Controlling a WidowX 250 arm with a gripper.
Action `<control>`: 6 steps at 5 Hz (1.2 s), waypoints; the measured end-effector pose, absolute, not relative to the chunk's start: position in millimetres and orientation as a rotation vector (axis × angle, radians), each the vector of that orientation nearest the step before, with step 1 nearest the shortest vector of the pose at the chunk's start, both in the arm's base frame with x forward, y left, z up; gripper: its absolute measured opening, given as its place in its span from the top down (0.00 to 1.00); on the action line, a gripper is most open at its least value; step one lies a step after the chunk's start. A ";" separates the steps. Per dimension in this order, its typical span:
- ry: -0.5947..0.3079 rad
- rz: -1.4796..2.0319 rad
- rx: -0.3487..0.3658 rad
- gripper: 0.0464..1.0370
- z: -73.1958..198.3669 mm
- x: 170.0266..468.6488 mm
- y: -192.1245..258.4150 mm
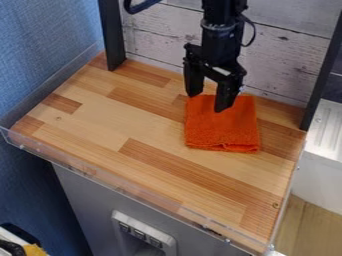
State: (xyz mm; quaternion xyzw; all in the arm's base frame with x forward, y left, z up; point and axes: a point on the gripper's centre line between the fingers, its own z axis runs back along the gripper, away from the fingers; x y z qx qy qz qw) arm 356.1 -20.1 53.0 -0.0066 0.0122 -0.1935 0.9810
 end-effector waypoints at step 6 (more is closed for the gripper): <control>-0.020 -0.712 -0.010 0.88 43.0 350.4 -40.6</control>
